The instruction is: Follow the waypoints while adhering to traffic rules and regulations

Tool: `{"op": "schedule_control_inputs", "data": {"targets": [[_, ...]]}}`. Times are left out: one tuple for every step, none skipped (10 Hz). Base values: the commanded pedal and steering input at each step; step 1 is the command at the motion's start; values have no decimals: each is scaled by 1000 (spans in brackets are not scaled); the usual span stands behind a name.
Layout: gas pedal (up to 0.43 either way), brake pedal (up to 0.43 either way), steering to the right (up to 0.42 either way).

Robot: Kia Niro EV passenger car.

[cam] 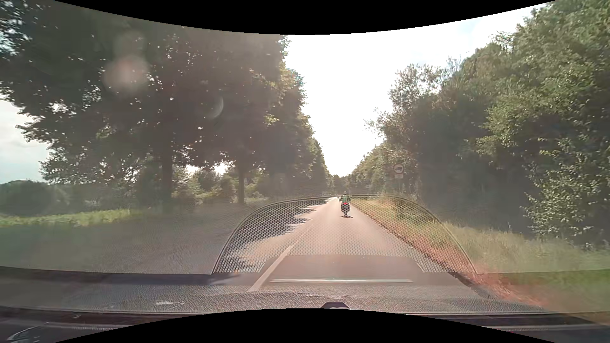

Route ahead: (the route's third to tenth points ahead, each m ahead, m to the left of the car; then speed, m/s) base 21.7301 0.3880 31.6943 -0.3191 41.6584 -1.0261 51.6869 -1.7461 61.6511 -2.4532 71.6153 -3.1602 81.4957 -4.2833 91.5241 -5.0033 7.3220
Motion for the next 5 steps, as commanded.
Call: {"op": "schedule_control_inputs", "data": {"targets": [[287,0,100],[287,0,79],[287,0,65],[287,0,58],[287,0,42]]}}
